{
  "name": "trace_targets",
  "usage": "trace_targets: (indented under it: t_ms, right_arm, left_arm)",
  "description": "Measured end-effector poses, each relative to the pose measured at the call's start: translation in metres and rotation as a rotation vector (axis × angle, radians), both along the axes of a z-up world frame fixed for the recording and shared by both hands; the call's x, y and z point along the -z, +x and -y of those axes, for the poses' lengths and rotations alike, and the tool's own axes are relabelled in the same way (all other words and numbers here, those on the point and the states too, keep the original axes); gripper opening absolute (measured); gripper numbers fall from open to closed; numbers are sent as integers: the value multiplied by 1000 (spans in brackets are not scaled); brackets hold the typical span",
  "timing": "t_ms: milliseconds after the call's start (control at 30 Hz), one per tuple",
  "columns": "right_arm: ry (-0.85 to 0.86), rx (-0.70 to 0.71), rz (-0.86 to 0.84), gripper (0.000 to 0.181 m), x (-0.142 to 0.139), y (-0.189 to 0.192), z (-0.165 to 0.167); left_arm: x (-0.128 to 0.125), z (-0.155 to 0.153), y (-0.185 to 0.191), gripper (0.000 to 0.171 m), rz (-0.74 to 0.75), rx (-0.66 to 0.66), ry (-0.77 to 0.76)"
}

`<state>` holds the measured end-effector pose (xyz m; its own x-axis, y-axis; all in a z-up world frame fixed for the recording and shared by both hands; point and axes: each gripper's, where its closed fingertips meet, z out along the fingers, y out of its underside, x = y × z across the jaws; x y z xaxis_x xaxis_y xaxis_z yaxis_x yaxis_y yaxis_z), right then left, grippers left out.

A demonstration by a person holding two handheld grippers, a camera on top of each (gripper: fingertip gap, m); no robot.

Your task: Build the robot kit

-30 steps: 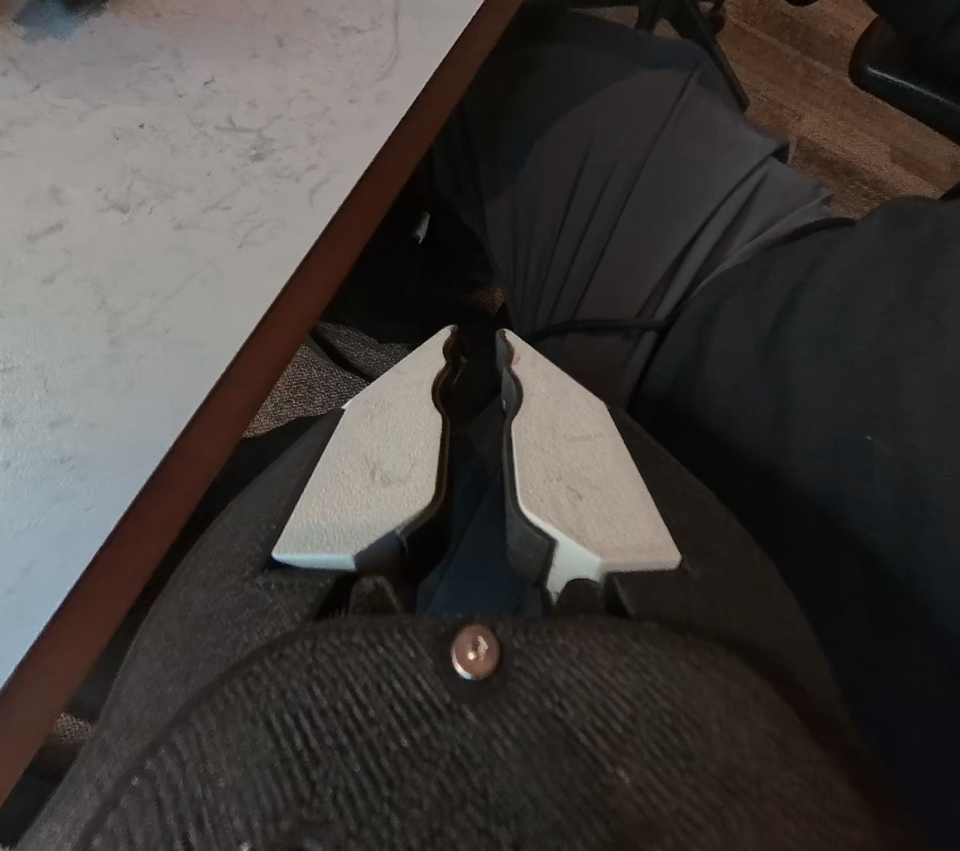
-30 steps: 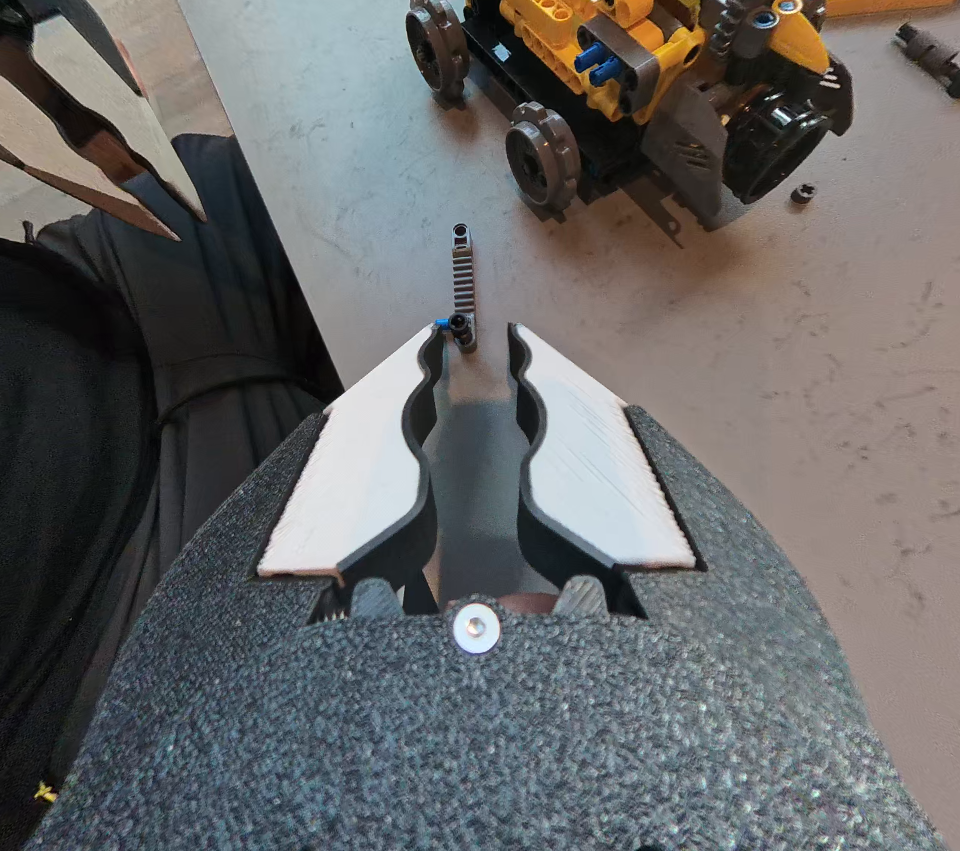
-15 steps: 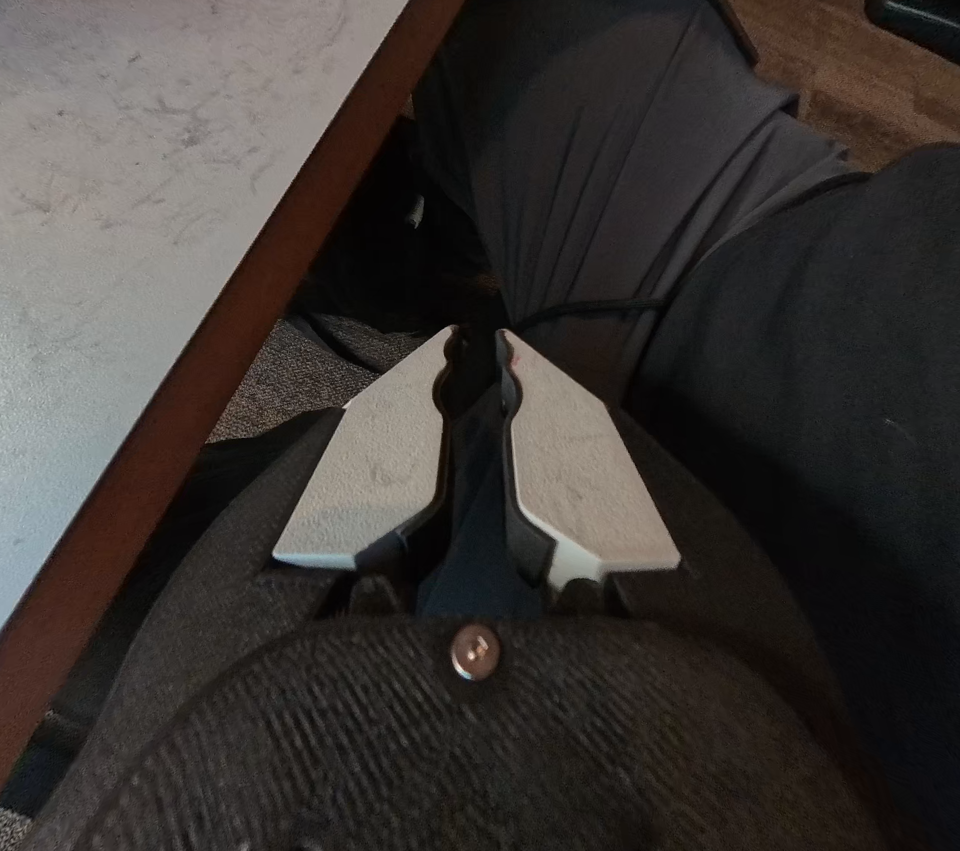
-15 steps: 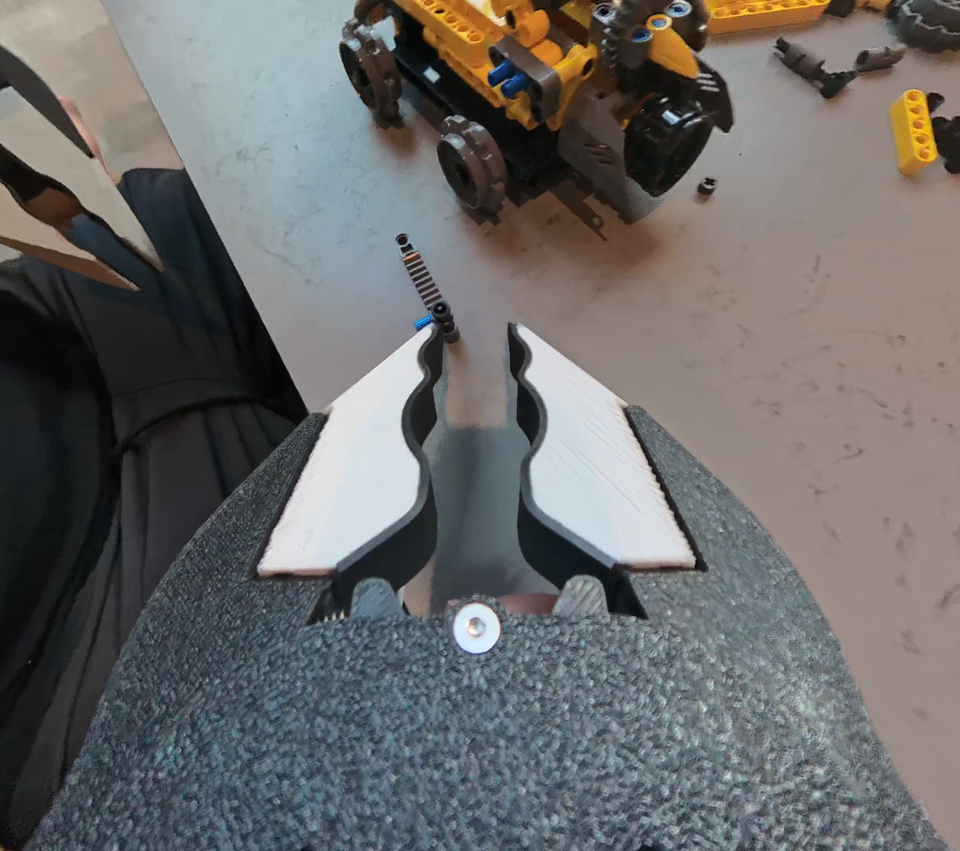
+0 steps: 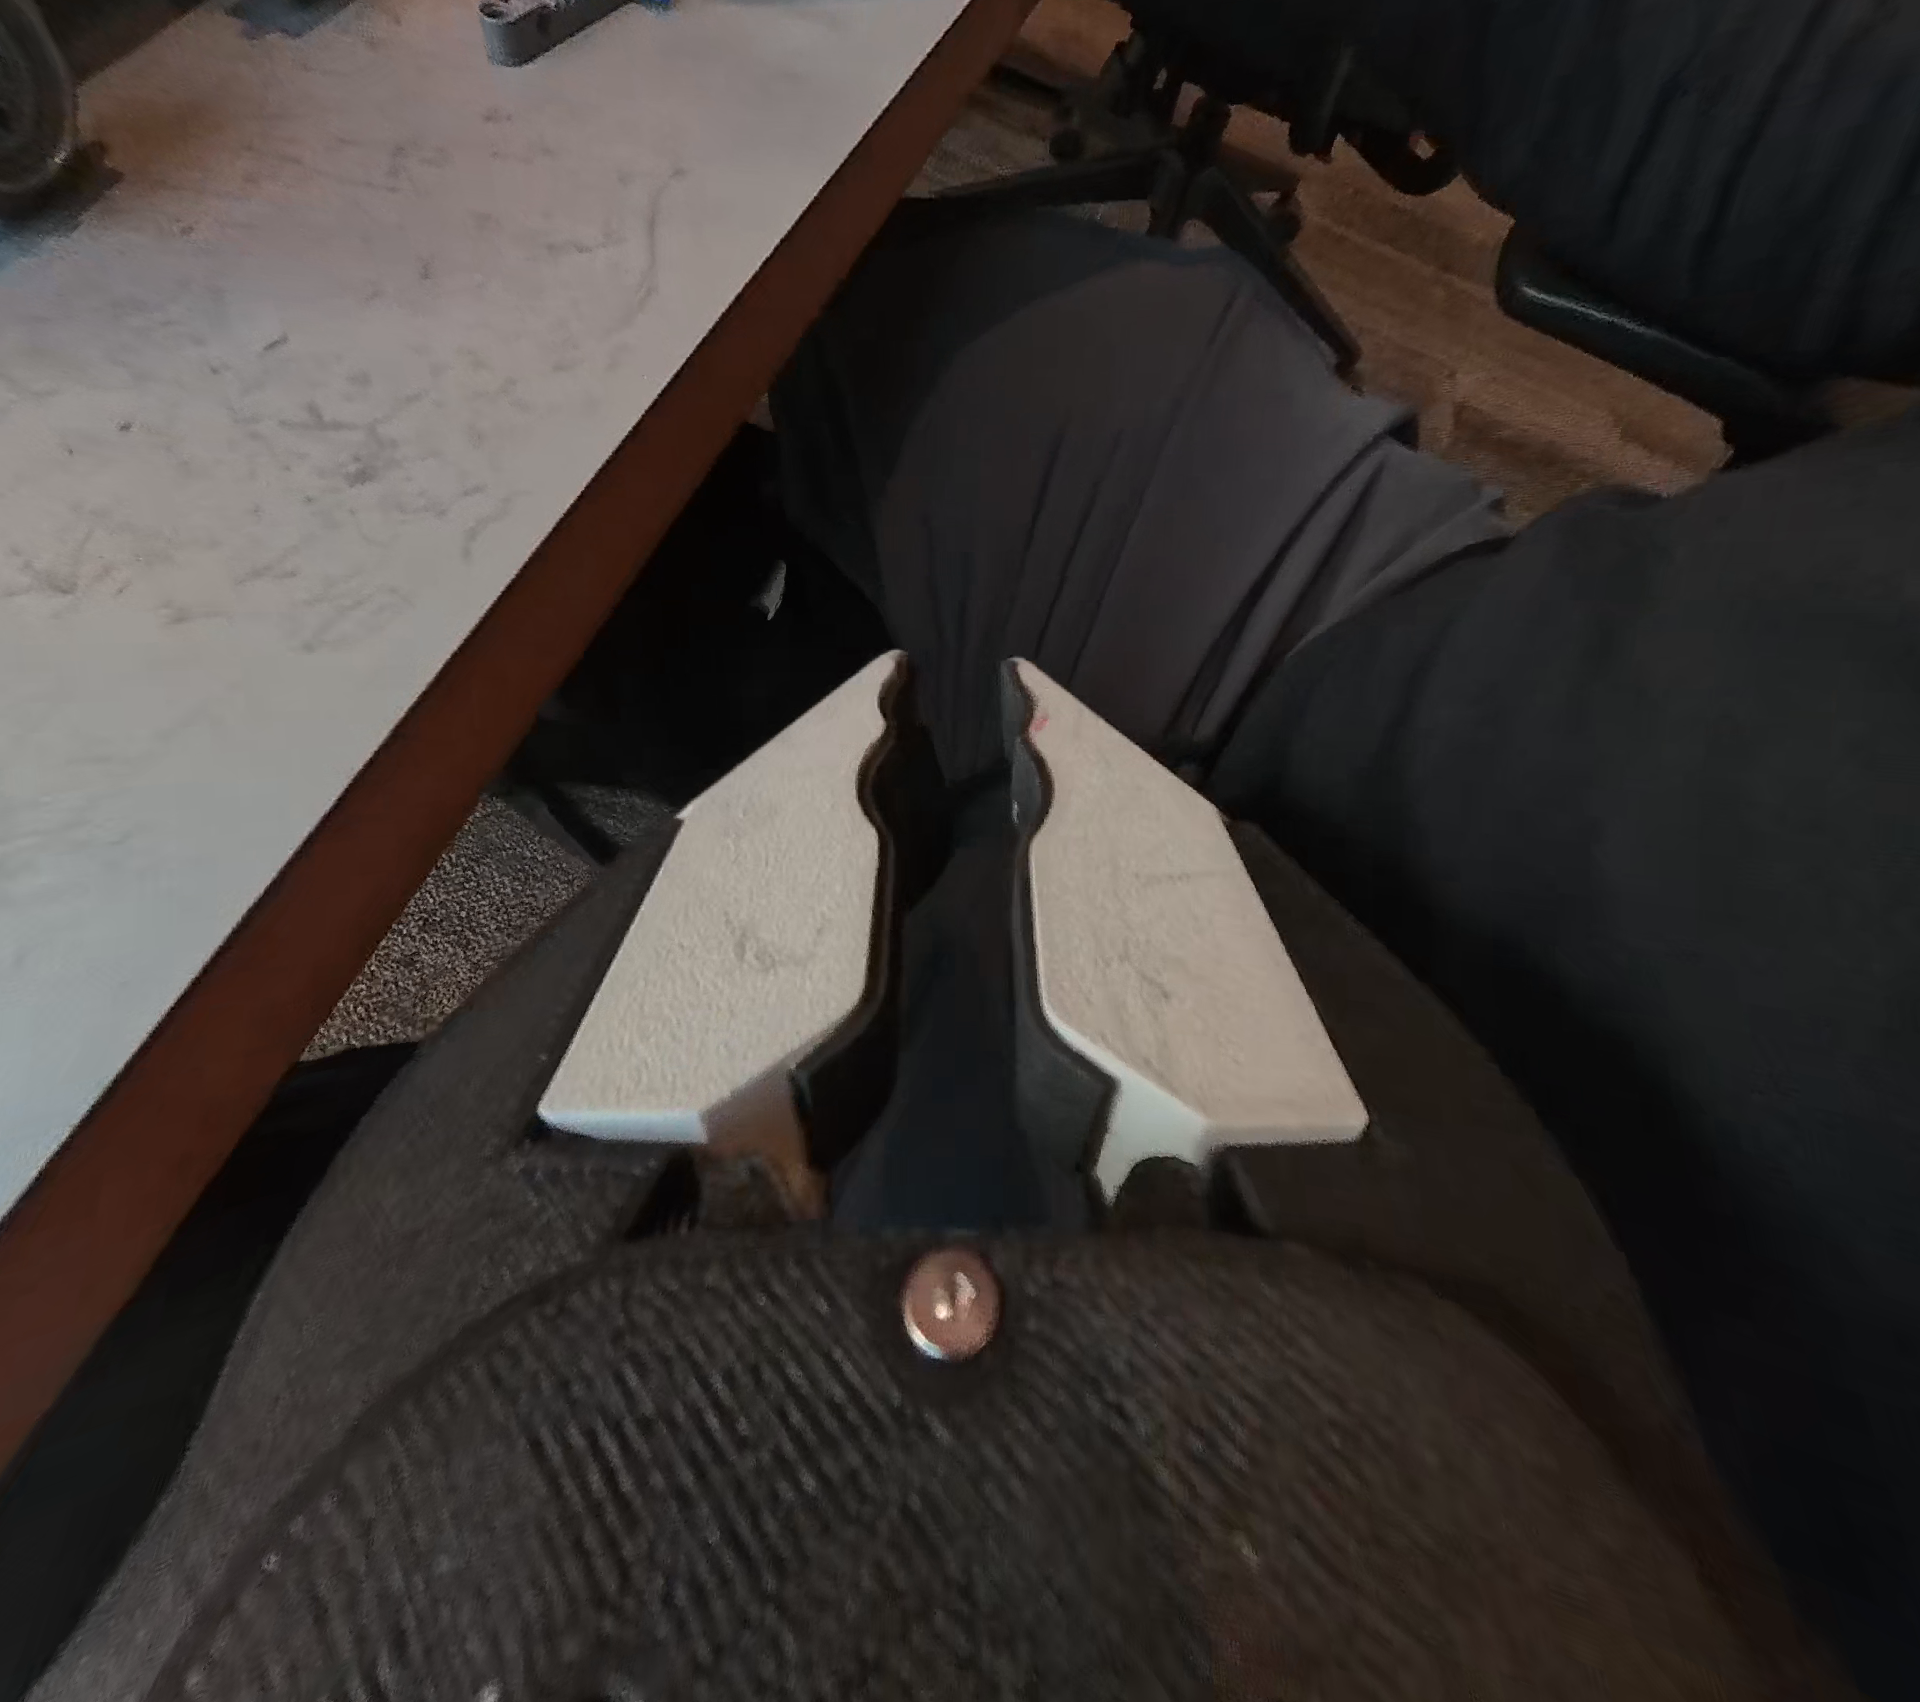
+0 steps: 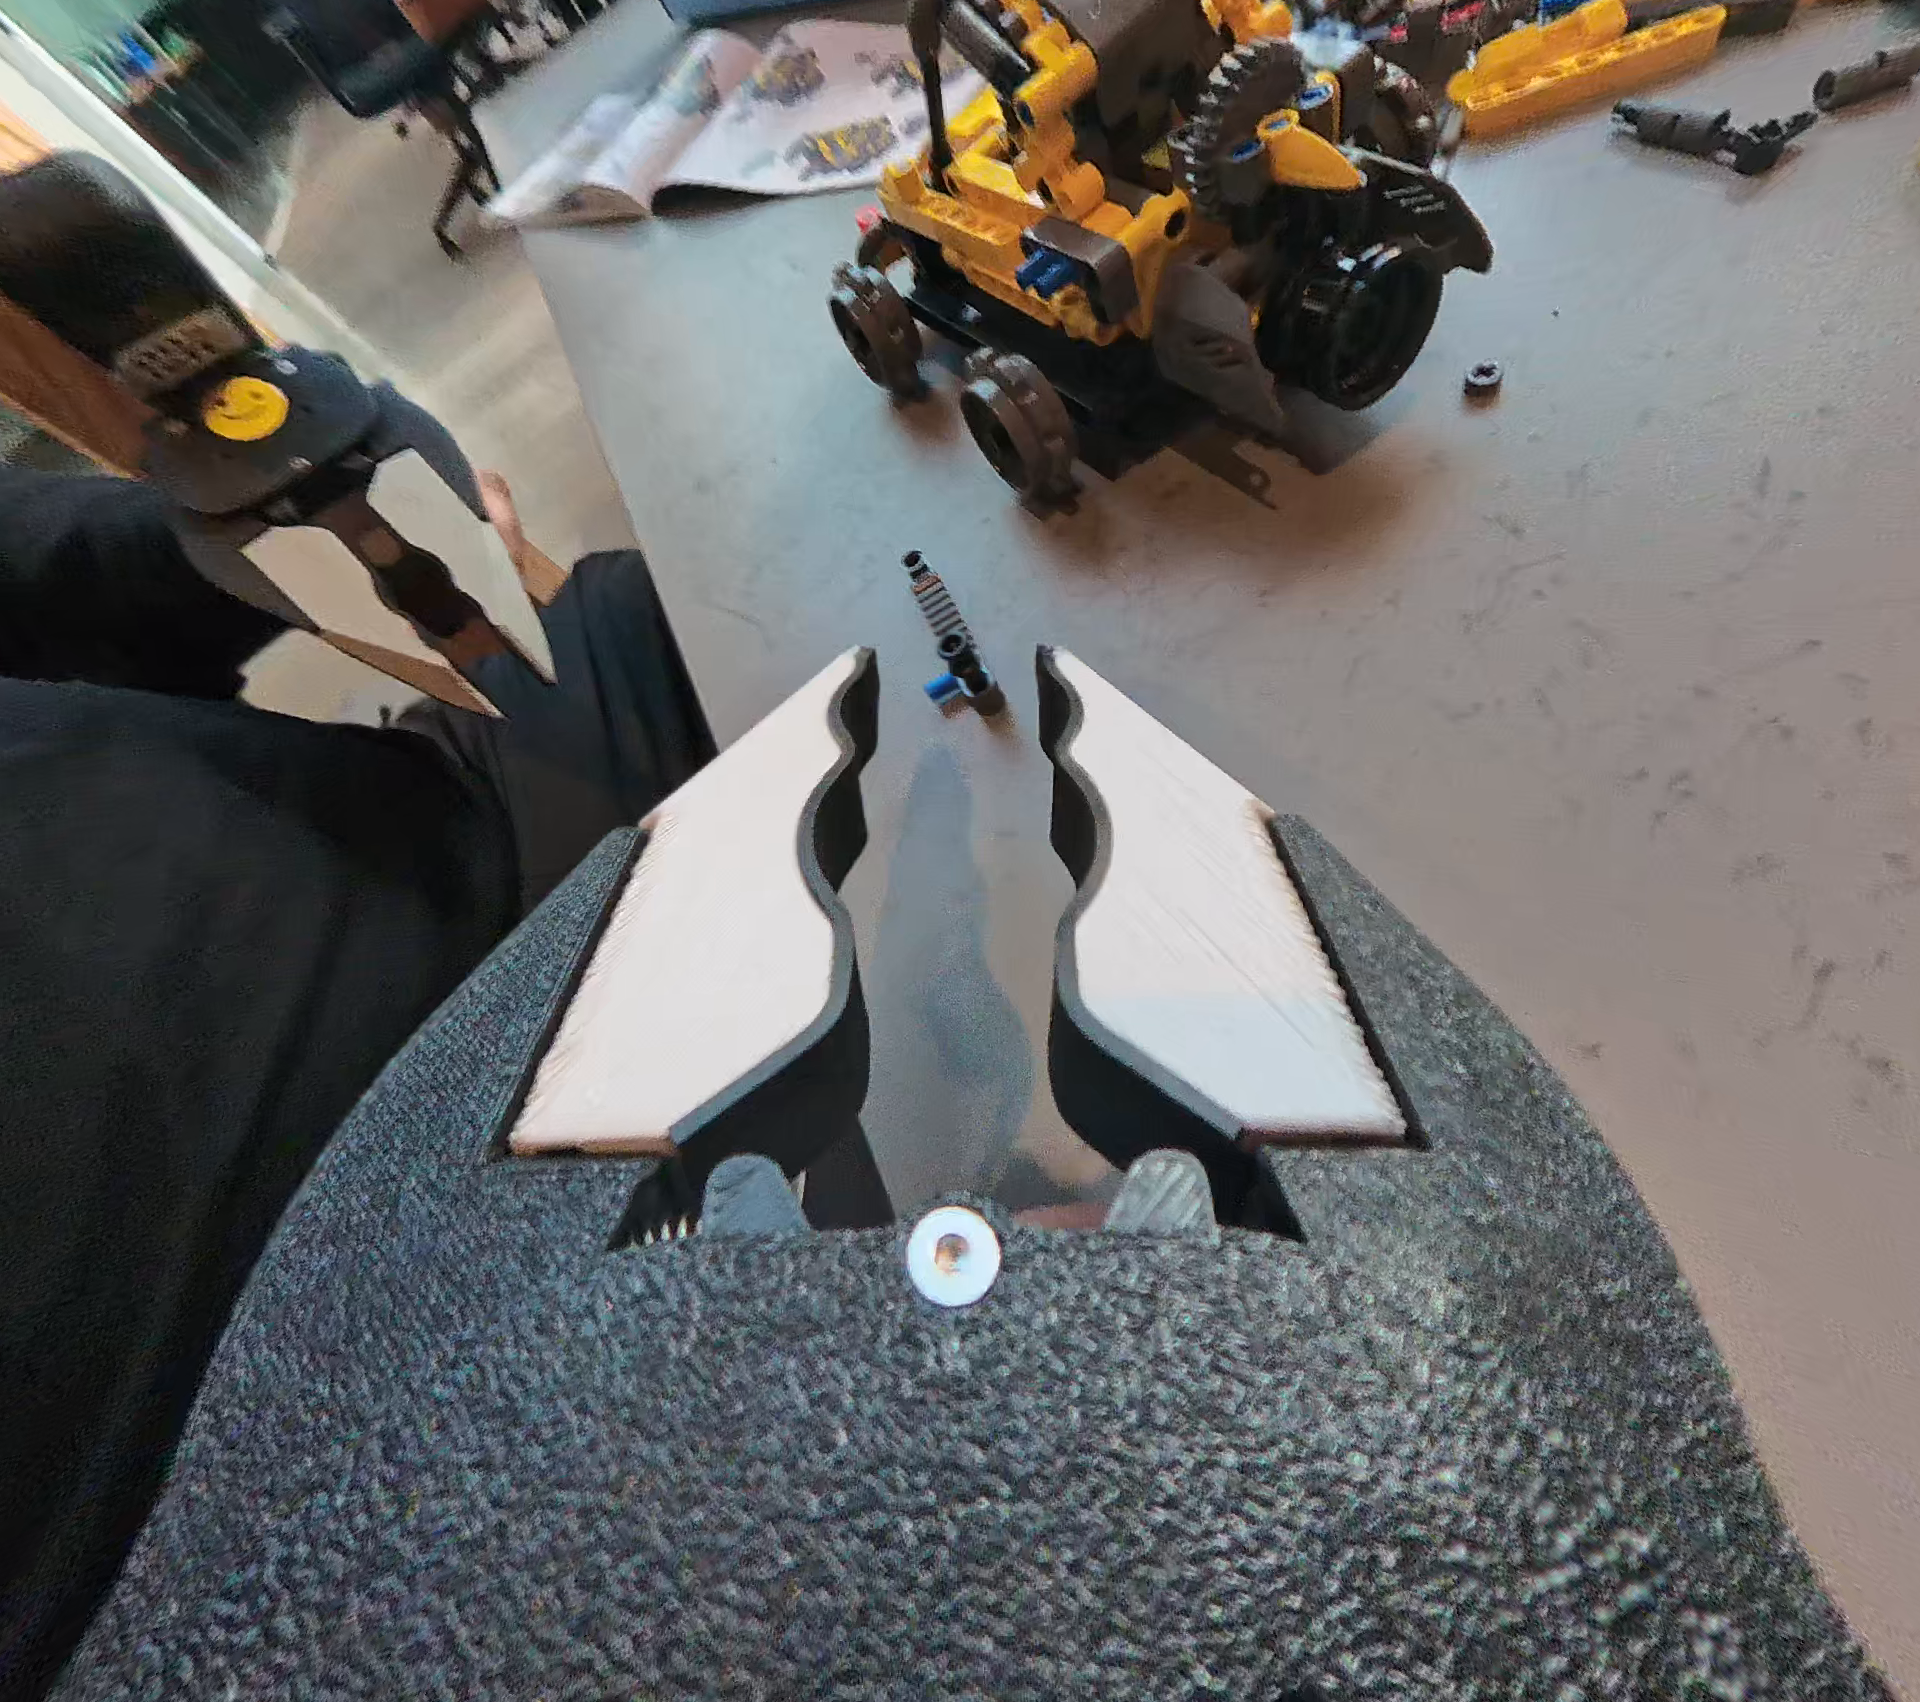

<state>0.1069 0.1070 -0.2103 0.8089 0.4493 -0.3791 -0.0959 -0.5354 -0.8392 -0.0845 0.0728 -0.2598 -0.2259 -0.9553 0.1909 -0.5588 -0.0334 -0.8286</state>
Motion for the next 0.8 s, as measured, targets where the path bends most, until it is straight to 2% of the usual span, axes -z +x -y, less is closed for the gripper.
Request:
trace_targets:
  t_ms: [167,300,400,567,633,800]
  right_arm:
    - [112,21,-82,26,-20,4,3]
    - [51,-11,-207,35,-21,-2,-4]
    - [4,-85,-230,37,-18,-16,-6]
    - [-77,-146,-283,41,-13,-24,-7]
    - [-90,-162,-321,45,-15,-25,-8]
    - [-85,-205,-344,47,-19,-29,-8]
  left_arm:
    - [-14,-9,-2,18,58,-53,36]
    - [-28,-24,-14,21,104,-118,-20]
    - [-36,-34,-21,23,134,-137,-54]
    - [-53,-57,-12,28,217,-186,-151]
    - [-64,-63,-4,26,270,-185,-170]
    - [-77,-69,17,27,294,-102,-101]
